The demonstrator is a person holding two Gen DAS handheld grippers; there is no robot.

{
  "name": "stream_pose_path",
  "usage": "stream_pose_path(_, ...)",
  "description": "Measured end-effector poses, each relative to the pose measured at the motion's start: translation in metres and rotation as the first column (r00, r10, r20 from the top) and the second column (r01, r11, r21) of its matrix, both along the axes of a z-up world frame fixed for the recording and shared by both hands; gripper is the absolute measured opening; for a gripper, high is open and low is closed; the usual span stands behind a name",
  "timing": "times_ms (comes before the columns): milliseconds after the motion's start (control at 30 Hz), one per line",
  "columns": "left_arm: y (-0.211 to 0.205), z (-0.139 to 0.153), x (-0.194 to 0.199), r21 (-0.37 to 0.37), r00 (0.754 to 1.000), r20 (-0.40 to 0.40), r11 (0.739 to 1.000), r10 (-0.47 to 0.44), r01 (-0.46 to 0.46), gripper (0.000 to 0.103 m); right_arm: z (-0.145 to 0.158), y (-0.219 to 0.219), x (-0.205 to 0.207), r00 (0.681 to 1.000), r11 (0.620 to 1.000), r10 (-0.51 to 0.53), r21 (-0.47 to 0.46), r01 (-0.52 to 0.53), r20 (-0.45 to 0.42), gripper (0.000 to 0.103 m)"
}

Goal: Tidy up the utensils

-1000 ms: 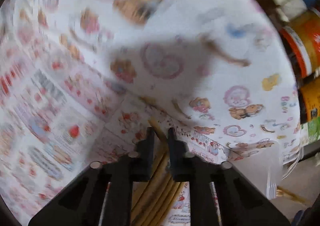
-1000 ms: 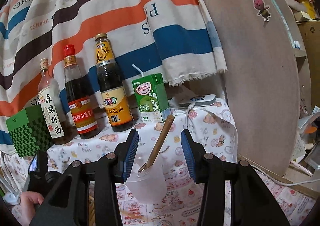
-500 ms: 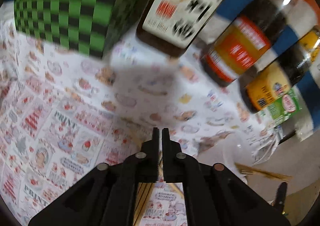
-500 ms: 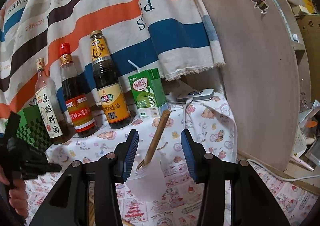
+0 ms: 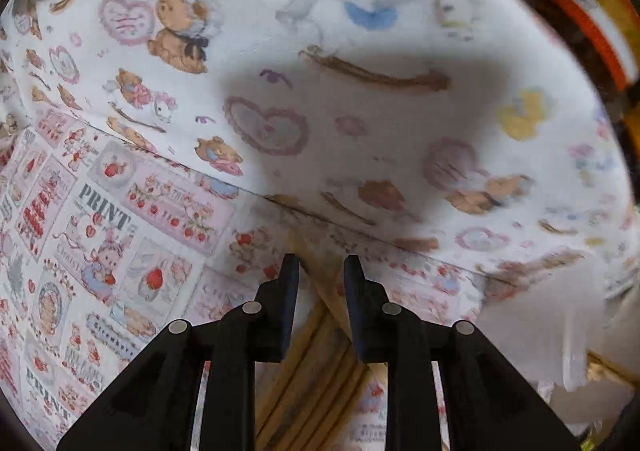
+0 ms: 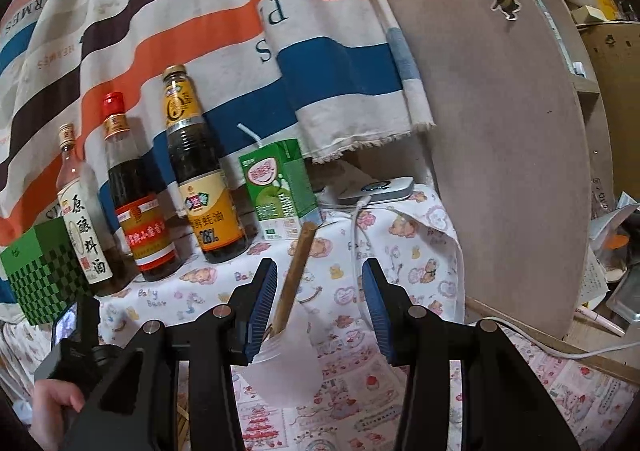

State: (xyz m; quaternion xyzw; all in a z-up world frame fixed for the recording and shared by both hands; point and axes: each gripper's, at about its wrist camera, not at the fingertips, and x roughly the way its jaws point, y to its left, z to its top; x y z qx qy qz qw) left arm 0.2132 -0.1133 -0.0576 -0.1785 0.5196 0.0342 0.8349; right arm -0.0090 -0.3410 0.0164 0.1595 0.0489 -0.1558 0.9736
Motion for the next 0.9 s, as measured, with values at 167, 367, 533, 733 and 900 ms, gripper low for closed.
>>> stream_pose_path(167, -0.003, -0.004, 0.009, 0.005, 1.0, -0.007, 1.0, 0.025, -0.025, 0.017, 0.0, -0.002, 0.004, 1.0, 1.0, 0.02, 0.012, -0.02, -0.018, 0.049)
stream_pose_path(367, -0.009, -0.002, 0.004, -0.021, 1.0, 0.008, 1.0, 0.01, -0.01, 0.009, 0.0, 0.003, 0.004, 1.0, 1.0, 0.02, -0.022, -0.021, -0.015, 0.052)
stream_pose_path(533, -0.015, 0.031, -0.022, 0.018, 0.994, 0.097, 0.998, -0.055, 0.053, 0.007, 0.001, 0.002, 0.001, 1.0, 1.0, 0.013, -0.01, -0.013, -0.01, 0.052)
stream_pose_path(733, -0.014, 0.101, -0.079, 0.061, 0.939, 0.311, 0.989, -0.149, 0.137, 0.007, 0.002, -0.004, -0.002, 1.0, 1.0, 0.005, 0.019, -0.005, -0.002, 0.052)
stream_pose_path(900, 0.013, 0.174, -0.124, 0.093, 0.829, 0.538, 0.988, -0.152, 0.12, 0.007, 0.002, -0.002, -0.005, 1.0, 1.0, -0.01, 0.011, 0.01, 0.007, 0.052)
